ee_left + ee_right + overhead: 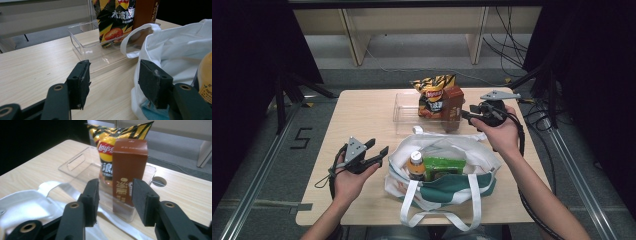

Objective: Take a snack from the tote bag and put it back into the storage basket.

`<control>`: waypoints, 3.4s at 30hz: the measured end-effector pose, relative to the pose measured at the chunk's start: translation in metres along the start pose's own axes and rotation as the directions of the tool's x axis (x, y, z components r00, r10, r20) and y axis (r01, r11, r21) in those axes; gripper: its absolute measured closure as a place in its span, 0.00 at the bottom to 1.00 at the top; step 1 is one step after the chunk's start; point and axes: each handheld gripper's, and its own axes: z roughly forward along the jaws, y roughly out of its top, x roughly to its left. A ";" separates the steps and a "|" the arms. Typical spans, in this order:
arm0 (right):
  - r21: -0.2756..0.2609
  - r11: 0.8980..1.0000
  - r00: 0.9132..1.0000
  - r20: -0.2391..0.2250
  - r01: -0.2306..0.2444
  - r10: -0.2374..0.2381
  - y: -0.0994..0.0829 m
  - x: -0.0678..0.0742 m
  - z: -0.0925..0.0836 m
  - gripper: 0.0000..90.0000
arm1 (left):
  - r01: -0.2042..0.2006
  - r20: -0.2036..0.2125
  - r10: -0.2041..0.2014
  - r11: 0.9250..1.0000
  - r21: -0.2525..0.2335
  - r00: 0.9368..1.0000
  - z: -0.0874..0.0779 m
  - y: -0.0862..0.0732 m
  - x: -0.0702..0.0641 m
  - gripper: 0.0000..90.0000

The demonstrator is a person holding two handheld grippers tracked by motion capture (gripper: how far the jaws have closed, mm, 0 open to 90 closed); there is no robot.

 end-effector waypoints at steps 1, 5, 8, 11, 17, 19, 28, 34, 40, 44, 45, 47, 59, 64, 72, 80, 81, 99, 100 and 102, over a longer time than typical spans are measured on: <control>-0.008 1.000 1.000 -0.005 0.006 -0.006 -0.002 0.001 -0.001 0.66 | 0.002 0.000 -0.002 1.000 0.001 1.000 0.000 0.000 0.000 0.47; 0.008 1.000 1.000 -0.019 0.021 -0.021 -0.007 0.005 -0.010 0.70 | 0.001 -0.001 -0.001 1.000 0.000 1.000 0.000 0.000 0.001 0.47; 0.007 1.000 0.999 -0.035 0.030 -0.030 -0.013 0.007 -0.014 0.74 | 0.005 -0.002 -0.005 1.000 -0.001 1.000 0.000 -0.001 0.001 0.47; 0.020 0.999 0.998 -0.058 0.031 -0.029 -0.021 0.009 -0.020 0.74 | 0.007 -0.003 -0.007 1.000 -0.003 1.000 0.000 -0.001 0.002 0.47; 0.039 0.999 0.996 -0.089 0.036 -0.032 -0.029 0.014 -0.034 0.72 | 0.009 -0.001 -0.009 1.000 -0.002 1.000 0.000 -0.002 0.003 0.47; 0.030 0.999 0.995 -0.092 0.044 -0.041 -0.031 0.014 -0.036 0.71 | 0.009 0.001 -0.009 1.000 -0.005 1.000 0.000 -0.003 0.003 0.47; 0.033 0.998 0.989 -0.134 0.060 -0.055 -0.039 0.017 -0.041 0.65 | 0.003 0.004 -0.003 1.000 -0.010 1.000 0.002 -0.001 0.002 0.47; 0.041 0.998 0.985 -0.165 0.056 -0.049 -0.041 0.021 -0.044 0.61 | -0.003 0.004 0.003 1.000 -0.005 1.000 0.001 0.000 0.001 0.47; 0.062 0.996 0.979 -0.196 0.069 -0.056 -0.045 0.024 -0.046 0.58 | -0.010 -0.005 0.010 1.000 -0.010 1.000 0.000 0.001 -0.001 0.47; 0.060 0.994 0.973 -0.221 0.089 -0.073 -0.050 0.027 -0.047 0.57 | -0.015 -0.004 0.015 1.000 -0.010 1.000 0.000 0.001 -0.002 0.47; 0.080 0.994 0.975 -0.218 0.068 -0.049 -0.051 0.029 -0.048 0.57 | -0.015 -0.003 0.015 1.000 -0.009 1.000 0.000 0.001 -0.002 0.47; 0.071 0.993 0.967 -0.241 0.098 -0.078 -0.052 0.028 -0.047 0.56 | -0.012 0.001 0.013 1.000 -0.012 1.000 0.000 0.001 -0.002 0.47; 0.093 0.991 0.952 -0.298 0.097 -0.065 -0.054 0.044 -0.046 0.56 | -0.012 0.000 0.012 1.000 -0.008 1.000 0.000 0.001 -0.002 0.47; 0.083 0.992 0.945 -0.320 0.100 -0.068 -0.053 0.046 -0.047 0.56 | -0.015 -0.001 0.015 1.000 -0.007 1.000 0.000 0.001 -0.002 0.47; 0.043 0.989 0.934 -0.336 0.139 -0.117 -0.051 0.051 -0.048 0.55 | -0.016 -0.002 0.016 1.000 -0.007 1.000 0.000 0.001 -0.002 0.47; 0.068 0.987 0.922 -0.371 0.148 -0.113 -0.054 0.058 -0.044 0.55 | -0.013 -0.002 0.013 1.000 -0.007 1.000 0.000 0.001 -0.002 0.47; 0.082 0.985 0.923 -0.370 0.151 -0.111 -0.054 0.058 -0.045 0.55 | -0.013 -0.002 0.013 1.000 -0.007 1.000 0.000 0.001 -0.001 0.47; 0.153 0.971 0.914 -0.389 0.185 -0.113 -0.067 0.062 -0.031 0.55 | -0.014 -0.005 0.014 1.000 -0.008 1.000 -0.001 0.002 -0.001 0.47; 0.182 0.969 0.916 -0.392 0.166 -0.083 -0.068 0.064 -0.031 0.55 | -0.014 -0.004 0.014 1.000 -0.008 1.000 -0.001 0.002 -0.001 0.47; 0.182 0.967 0.916 -0.390 0.178 -0.095 -0.070 0.064 -0.029 0.56 | -0.014 -0.004 0.014 1.000 -0.008 1.000 -0.001 0.002 -0.001 0.47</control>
